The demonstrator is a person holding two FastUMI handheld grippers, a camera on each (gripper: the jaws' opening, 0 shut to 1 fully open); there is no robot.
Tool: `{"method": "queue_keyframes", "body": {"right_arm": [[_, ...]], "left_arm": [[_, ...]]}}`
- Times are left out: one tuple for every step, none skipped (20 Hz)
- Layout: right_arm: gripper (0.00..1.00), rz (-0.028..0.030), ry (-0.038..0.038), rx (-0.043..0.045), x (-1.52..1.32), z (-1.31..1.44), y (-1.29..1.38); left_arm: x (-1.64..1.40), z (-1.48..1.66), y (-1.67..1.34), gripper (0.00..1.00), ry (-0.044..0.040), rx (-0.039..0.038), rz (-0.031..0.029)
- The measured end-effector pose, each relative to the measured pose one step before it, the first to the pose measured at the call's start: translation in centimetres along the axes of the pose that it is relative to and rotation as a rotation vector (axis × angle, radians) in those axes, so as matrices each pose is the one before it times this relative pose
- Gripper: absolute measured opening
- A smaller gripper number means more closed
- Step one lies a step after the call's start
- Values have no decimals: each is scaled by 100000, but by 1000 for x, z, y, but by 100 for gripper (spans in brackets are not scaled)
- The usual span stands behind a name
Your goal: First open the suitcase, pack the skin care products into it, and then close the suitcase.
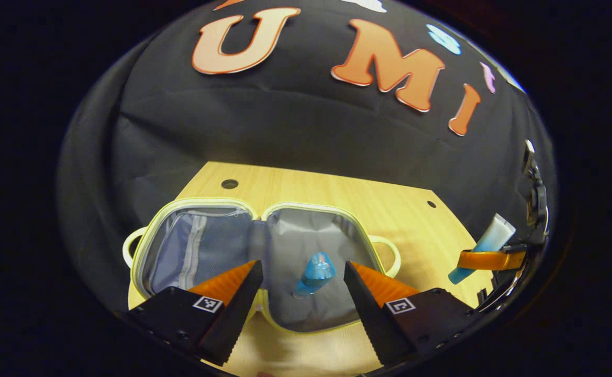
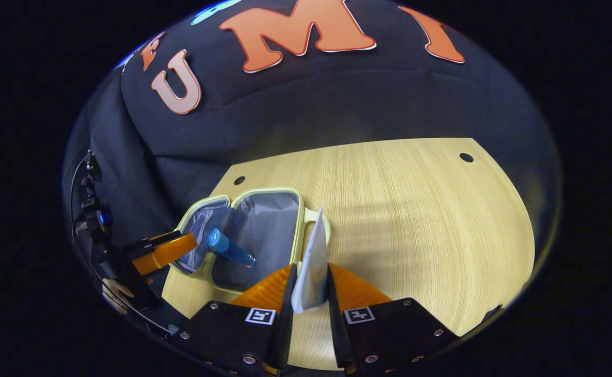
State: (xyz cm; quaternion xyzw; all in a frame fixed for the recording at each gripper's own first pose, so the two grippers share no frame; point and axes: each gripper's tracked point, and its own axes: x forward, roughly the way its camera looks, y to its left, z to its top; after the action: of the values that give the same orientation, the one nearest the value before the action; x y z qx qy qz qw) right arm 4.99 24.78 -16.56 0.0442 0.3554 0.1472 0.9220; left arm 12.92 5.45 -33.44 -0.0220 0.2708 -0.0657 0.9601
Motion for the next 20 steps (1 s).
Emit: {"method": "queue_keyframes", "body": {"right_arm": [[34,350,1160,19,85,-420,201],[34,740,222,489,-171,-69,296],[34,572,-326,521,-120,-7,226],[34,-280,-250,77,-201,-150,19],[34,-997,-368,-178,-57,-84,-410],[34,-958,-13,-26,-126,-18,-403],[34,-884,-146,409,-97,-88,-262],[34,-222,-287,324,-102,43,-104],[34,124,72,26,-67,-77,-8],[34,273,-125,10,112,141,113],[34,767,754,-1,341,-3,443],[33,972,1457,297,465,28,437],[33,1349,1733,634,579,116,810],[33,1652,1857,1145,591,187,945],[29,1923,1555,308,714,125,1123],[34,470,1263,-874,513,65,813],[34,-100,1571,-2413,573,-166,552],[34,216,1741,-3204,457,-154,540],[34,313,2108,-2229,611,-3,753],[34,937,2095,-1069,804,121,764]], "left_arm": [[1115,-1200,679,97,3231,3911,3958],[1398,-975,-140,97,2874,1558,631],[1439,-292,68,99,1456,72,1641],[1457,1041,554,100,138,-883,1721],[1884,756,450,99,-68,1761,540],[1244,40,1355,99,4085,3290,3308],[750,-139,130,99,3357,672,422],[-131,139,-718,100,1003,-3545,-3651],[-948,218,136,99,-260,-3516,-1198],[-342,622,170,99,-2756,-2788,-1481],[-327,562,382,100,-1594,-2887,-763],[525,696,15,99,-2858,-2672,-571],[1019,383,-807,97,-4,-1544,-2836],[909,213,-679,96,1899,-804,-2272],[1376,402,-470,97,2145,-93,-671],[617,281,-440,98,2363,-704,-753],[-268,587,-598,98,-20,-1326,-2243],[-994,962,-429,98,-2505,-1212,-1951],[-1612,543,428,98,-2278,-1474,-24],[-1648,119,1017,98,-1607,-1821,1468]]}}
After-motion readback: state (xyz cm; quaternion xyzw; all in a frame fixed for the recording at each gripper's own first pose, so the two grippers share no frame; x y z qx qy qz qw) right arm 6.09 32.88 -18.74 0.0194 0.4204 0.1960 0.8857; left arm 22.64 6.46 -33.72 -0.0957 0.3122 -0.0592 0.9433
